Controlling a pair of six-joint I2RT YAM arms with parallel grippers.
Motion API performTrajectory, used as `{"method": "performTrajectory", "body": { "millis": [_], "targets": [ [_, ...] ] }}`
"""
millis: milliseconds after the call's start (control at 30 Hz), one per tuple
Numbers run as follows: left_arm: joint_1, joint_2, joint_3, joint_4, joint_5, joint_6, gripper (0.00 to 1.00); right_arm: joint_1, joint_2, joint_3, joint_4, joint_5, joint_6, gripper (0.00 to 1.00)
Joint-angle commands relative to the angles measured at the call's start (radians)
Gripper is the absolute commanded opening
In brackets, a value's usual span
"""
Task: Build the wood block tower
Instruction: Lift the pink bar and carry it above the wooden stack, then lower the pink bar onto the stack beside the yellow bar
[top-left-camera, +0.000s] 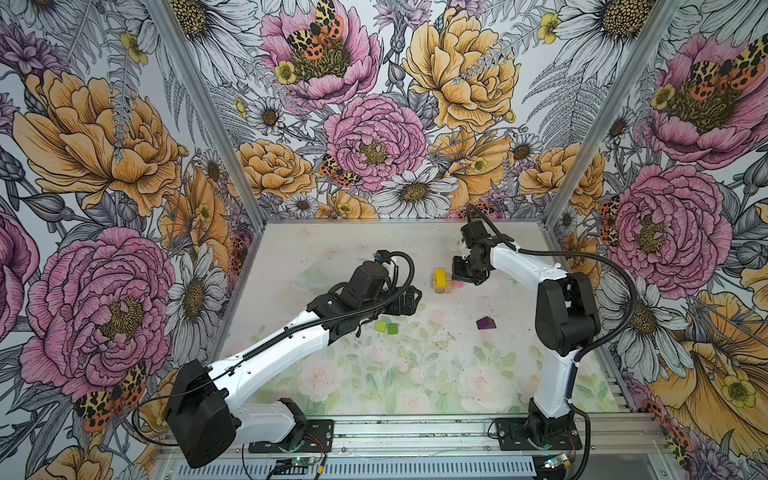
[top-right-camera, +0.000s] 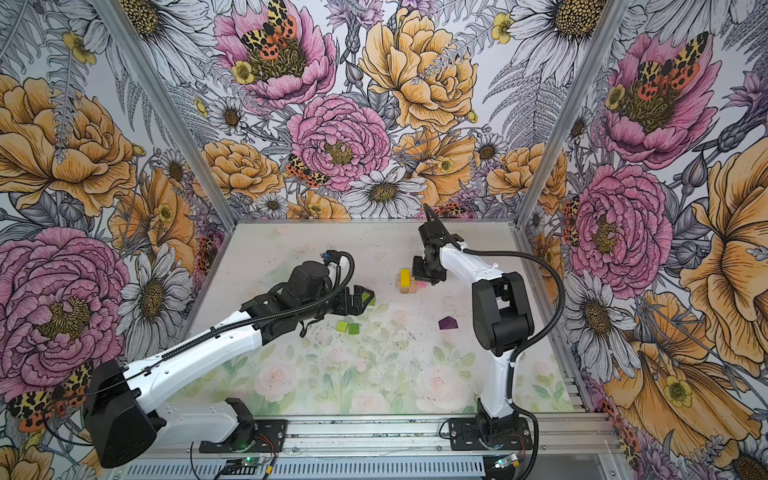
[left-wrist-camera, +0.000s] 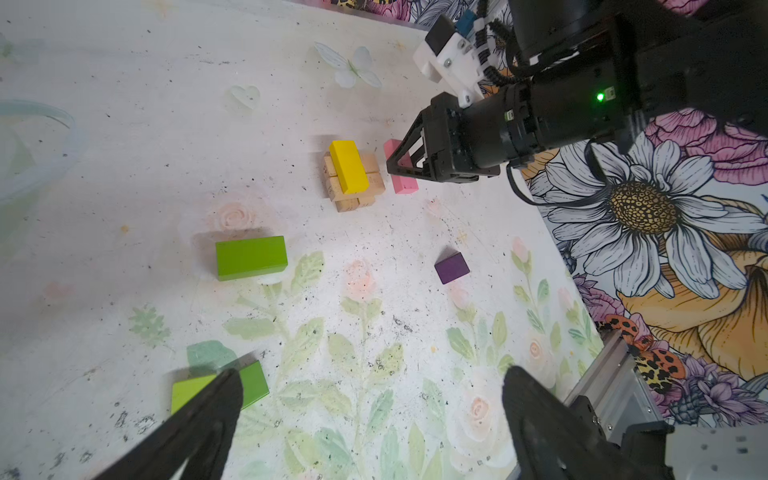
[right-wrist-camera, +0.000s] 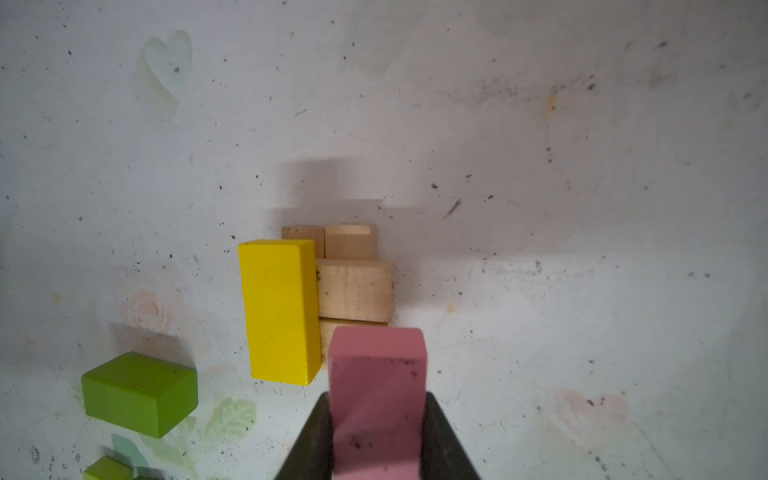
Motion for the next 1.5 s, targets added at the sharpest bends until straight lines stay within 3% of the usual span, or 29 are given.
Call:
{"method": "performTrajectory", "body": {
  "millis": [0, 867, 1467],
  "targets": [
    [0.012, -0.011, -0.002, 0.035, 0.021, 0.010, 0.99, -0.001, 0.028, 0.052, 0.001, -0.022, -0.024, 0.30],
    [0.051, 0.006, -0.019, 0.061, 0.062, 0.012, 0.99, -0.006, 0.129, 0.129, -0.018, -0.044, -0.024, 0.31],
    [0.056, 0.019, -0.016, 0.058, 0.069, 0.018, 0.99, -0.008, 0.147, 0.158, -0.025, -0.063, -0.024, 0.37]
  ]
}}
